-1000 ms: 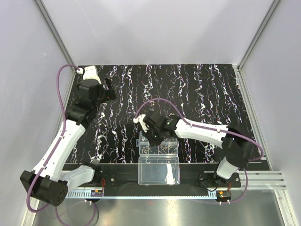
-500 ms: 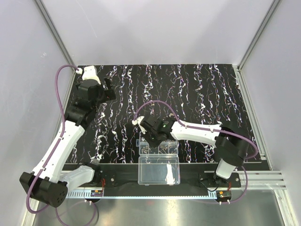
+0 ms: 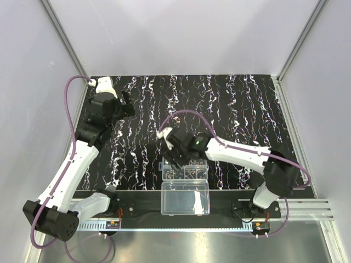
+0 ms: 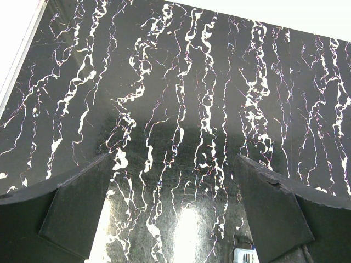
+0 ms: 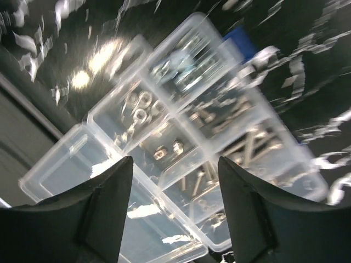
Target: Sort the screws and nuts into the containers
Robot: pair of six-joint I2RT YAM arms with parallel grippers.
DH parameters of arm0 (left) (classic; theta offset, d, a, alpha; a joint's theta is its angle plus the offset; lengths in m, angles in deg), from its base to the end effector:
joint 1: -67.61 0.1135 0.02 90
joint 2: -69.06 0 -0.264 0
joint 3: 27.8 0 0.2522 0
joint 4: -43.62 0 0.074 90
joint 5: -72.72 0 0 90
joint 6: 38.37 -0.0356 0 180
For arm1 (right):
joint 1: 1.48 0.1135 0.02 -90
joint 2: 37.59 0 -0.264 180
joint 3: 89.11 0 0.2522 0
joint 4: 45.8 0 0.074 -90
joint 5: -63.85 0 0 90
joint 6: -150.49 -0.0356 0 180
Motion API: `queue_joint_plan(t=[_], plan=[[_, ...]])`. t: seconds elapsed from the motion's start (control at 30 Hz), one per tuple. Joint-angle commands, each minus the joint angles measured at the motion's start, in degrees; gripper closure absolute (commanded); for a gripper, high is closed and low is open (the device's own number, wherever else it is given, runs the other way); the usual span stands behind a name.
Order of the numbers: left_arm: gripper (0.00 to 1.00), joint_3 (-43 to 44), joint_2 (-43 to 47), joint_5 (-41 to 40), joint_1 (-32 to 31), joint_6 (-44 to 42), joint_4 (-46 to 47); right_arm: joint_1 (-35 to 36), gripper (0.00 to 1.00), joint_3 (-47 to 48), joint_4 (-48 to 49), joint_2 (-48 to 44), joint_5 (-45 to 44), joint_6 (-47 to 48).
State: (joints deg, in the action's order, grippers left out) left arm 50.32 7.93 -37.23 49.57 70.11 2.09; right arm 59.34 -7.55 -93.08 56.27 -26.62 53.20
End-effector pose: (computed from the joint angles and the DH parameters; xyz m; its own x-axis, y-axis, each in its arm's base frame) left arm 0.2239 -0.0601 0.3738 -0.3733 -0.1918 -0.9077 -0.1290 0.9796 -0.1539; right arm 0.1659 0.2964 0.2287 -0.5276 -0.6845 -0.5031 -0.8106 0.5827 0.0572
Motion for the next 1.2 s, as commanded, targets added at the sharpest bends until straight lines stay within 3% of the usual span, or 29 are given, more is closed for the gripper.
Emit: queue_joint_plan(t=[0.0,0.1,0.27,0.6,1.17], plan=[[0.01,1.8,1.2,-0.5,0.3,0.1,1.6,-5.8,0.29,7.1,-1.0,-3.9,-7.3,-2.3],[0.01,1.8,0.7,-0.4,0.3,0.1,1.6,-14.0,0.28,13.3,-3.4,-0.5,-10.5,-6.6],[0.01,1.6,0.0,-0.3,0.3,0.0,1.8,-21.9,0.32,21.4,-11.9,9.6,-15.3,-15.2],[0.01,1.6,-1.4,-0.4,0.2,-0.1,1.8,-22.3,0.5,17.8,-5.2,18.3,-14.7,-16.2],[0.01,1.5,-1.7,-1.0,0.2,-0.5,1.9,-25.2,0.59,15.0,1.0,21.7,-15.7,-16.7]])
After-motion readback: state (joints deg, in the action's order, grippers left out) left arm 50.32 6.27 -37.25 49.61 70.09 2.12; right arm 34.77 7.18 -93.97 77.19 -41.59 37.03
